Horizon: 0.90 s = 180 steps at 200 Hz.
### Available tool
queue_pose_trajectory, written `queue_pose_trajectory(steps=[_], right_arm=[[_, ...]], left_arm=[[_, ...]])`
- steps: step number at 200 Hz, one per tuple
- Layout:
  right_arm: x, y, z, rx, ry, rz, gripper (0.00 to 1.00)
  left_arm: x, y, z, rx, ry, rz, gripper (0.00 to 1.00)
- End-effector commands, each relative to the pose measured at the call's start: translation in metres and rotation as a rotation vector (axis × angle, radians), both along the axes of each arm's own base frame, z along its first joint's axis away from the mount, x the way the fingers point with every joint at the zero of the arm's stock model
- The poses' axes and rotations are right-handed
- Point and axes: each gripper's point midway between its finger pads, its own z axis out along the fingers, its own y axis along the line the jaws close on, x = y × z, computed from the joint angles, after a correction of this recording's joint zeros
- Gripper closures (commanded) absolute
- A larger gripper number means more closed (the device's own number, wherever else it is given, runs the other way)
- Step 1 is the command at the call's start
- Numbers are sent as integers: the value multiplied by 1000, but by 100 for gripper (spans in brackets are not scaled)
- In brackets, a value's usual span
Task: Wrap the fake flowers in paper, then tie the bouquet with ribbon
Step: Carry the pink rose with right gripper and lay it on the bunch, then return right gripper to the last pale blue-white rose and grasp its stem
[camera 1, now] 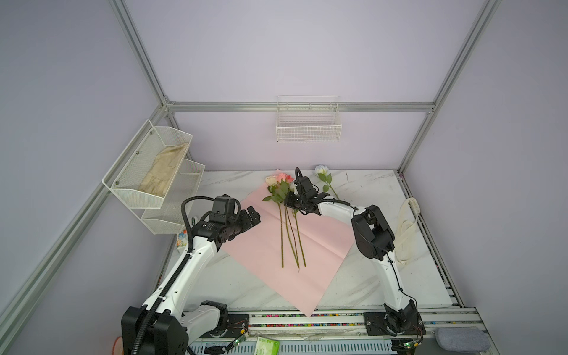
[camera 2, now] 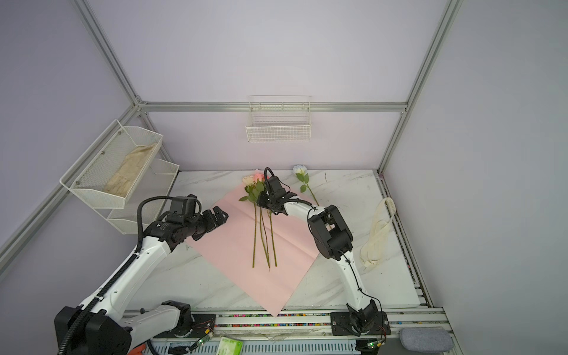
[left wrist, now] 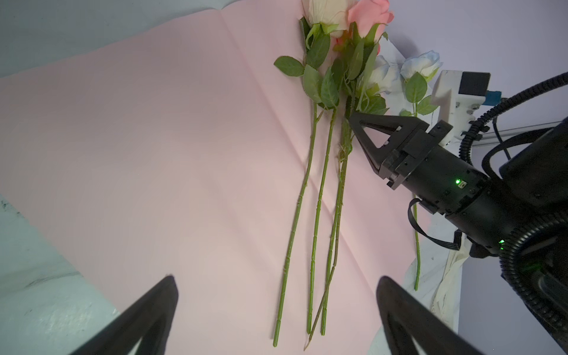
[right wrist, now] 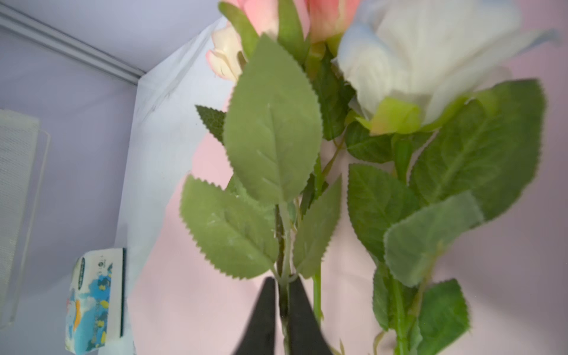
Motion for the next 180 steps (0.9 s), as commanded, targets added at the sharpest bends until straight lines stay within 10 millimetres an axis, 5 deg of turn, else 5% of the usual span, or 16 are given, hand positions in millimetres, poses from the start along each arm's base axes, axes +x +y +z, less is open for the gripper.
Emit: queue_pose_trajectory(steps=[1,21,36,67,92,129,180], right_arm=[[9,5,42,27,-80,25,68],[9,-12,83,4,-171,43,61],[20,-60,93,-72,-204,-31,60],[44,-195,68,-178,-152,-177,60],[50,-261,44,-292,-110,-180,59],[57,-279,8,-427,-53,-82,57],[77,-271,-30,-502,-18,31,56]], left_arm=[[2,-10,0,-47,-8,-44,0],[7,-22,5,-83,-17,-103,0],[10,-32,7,-123,-26,-140,0],[14,-60,5,-159,-29,-230,0],[18,-90,-1,-153,-3,-302,0],[27,-126,-11,-135,37,-368,0],[37,-137,-11,-132,37,-380,0]])
